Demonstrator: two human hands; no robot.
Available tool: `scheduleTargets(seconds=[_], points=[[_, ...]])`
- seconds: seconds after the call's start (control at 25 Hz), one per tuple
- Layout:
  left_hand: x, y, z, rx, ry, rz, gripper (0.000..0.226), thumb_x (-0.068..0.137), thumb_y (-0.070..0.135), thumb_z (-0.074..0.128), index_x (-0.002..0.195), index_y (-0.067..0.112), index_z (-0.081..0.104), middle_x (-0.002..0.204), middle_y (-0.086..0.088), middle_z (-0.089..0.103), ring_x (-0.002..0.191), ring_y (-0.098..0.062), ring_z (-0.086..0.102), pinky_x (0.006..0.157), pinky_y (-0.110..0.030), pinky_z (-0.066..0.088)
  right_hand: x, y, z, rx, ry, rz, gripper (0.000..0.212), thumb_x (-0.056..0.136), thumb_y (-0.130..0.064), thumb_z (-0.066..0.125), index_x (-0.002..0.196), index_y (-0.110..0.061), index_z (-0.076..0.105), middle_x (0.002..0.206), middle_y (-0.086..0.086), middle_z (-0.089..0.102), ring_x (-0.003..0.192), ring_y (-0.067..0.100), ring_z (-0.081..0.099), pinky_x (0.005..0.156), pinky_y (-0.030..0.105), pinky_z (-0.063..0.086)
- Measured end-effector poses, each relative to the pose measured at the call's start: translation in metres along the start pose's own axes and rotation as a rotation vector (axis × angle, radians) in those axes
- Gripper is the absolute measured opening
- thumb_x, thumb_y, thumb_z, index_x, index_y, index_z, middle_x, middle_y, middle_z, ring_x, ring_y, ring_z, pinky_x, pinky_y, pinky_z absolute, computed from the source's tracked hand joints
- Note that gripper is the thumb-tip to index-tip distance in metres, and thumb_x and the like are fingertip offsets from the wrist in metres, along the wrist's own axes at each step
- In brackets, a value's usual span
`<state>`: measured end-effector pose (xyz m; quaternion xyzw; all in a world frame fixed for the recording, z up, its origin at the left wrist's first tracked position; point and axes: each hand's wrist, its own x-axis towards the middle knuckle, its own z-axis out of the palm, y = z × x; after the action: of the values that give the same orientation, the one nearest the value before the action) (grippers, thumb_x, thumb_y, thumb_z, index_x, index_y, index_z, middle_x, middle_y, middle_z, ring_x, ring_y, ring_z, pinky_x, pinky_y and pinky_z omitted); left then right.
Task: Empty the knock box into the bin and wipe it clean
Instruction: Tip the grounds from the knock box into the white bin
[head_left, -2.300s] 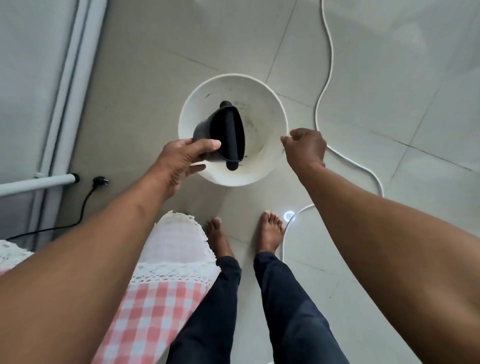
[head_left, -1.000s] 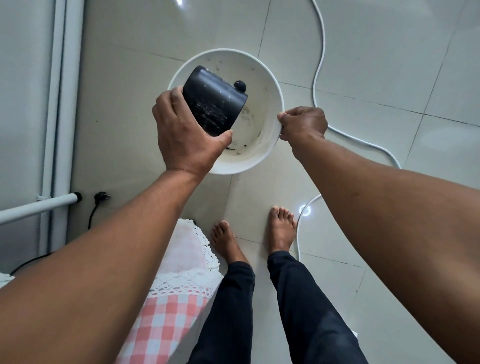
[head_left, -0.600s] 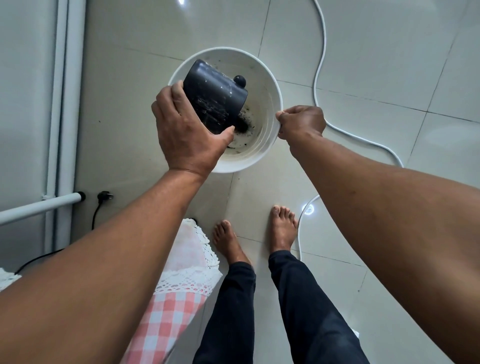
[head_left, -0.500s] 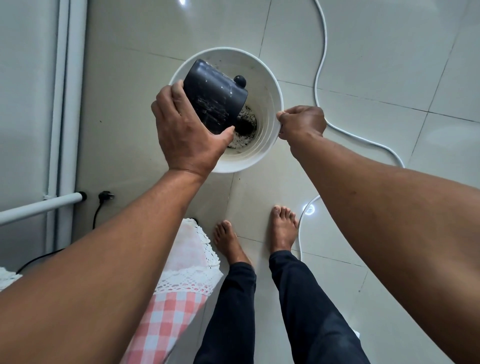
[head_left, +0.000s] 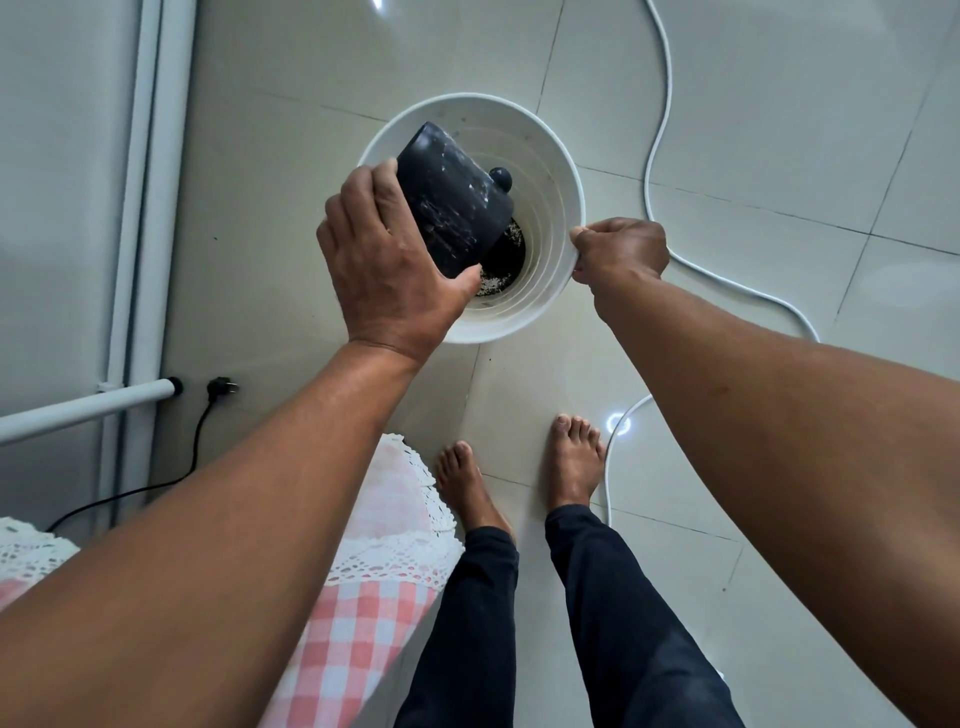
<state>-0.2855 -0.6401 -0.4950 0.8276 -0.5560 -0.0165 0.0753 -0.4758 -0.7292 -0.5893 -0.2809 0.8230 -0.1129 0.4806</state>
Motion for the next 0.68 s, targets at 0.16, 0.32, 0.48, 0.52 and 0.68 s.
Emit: scheduleTargets(seconds=[0.16, 0.32, 0.48, 0.52, 0.68], points=[[0.002, -0.007, -0.002, -0.005, 0.013, -0.016, 0.108, 0.06, 0.062, 0.081, 0.142, -0.002, 0.054, 0.138, -0.023, 0.059, 0.119, -0.041, 0.059, 0.099, -0.046, 0.044, -0.002, 0.001, 0.003, 0.034, 0.016, 0.011, 0.026, 0.085, -0.021, 0.088, 0.064, -0.018, 0.073, 0.073, 0.008, 0.08, 0.075, 0.029, 0.082, 0.078, 0.043, 0.07], [0.005, -0.009, -0.004, -0.024, 0.031, -0.014, 0.107, 0.061, 0.062, 0.08, 0.143, -0.002, 0.054, 0.139, -0.023, 0.059, 0.119, -0.041, 0.059, 0.098, -0.046, 0.044, -0.003, 0.002, 0.005, 0.033, 0.024, 0.012, 0.026, 0.085, -0.021, 0.088, 0.064, -0.017, 0.072, 0.071, 0.007, 0.079, 0.073, 0.029, 0.082, 0.077, 0.043, 0.07], [0.008, -0.012, -0.005, -0.029, 0.041, 0.028, 0.106, 0.06, 0.058, 0.081, 0.142, -0.003, 0.055, 0.138, -0.024, 0.06, 0.117, -0.042, 0.06, 0.098, -0.044, 0.044, -0.003, 0.002, 0.006, 0.037, 0.03, 0.01, 0.026, 0.085, -0.021, 0.088, 0.065, -0.018, 0.073, 0.071, 0.007, 0.079, 0.072, 0.028, 0.082, 0.076, 0.043, 0.07], [0.011, -0.012, -0.005, -0.035, 0.035, 0.025, 0.106, 0.06, 0.058, 0.082, 0.142, -0.004, 0.054, 0.138, -0.024, 0.059, 0.117, -0.042, 0.06, 0.099, -0.044, 0.044, -0.003, 0.002, 0.006, 0.037, 0.032, 0.008, 0.026, 0.085, -0.021, 0.088, 0.065, -0.018, 0.073, 0.071, 0.007, 0.079, 0.071, 0.028, 0.082, 0.076, 0.043, 0.07], [0.013, -0.01, -0.004, -0.065, 0.022, 0.039, 0.107, 0.059, 0.058, 0.083, 0.141, -0.003, 0.055, 0.137, -0.024, 0.059, 0.117, -0.042, 0.06, 0.099, -0.044, 0.045, -0.006, 0.001, 0.006, 0.027, 0.037, 0.011, 0.027, 0.086, -0.021, 0.088, 0.064, -0.019, 0.072, 0.068, 0.006, 0.078, 0.071, 0.027, 0.082, 0.076, 0.042, 0.07]])
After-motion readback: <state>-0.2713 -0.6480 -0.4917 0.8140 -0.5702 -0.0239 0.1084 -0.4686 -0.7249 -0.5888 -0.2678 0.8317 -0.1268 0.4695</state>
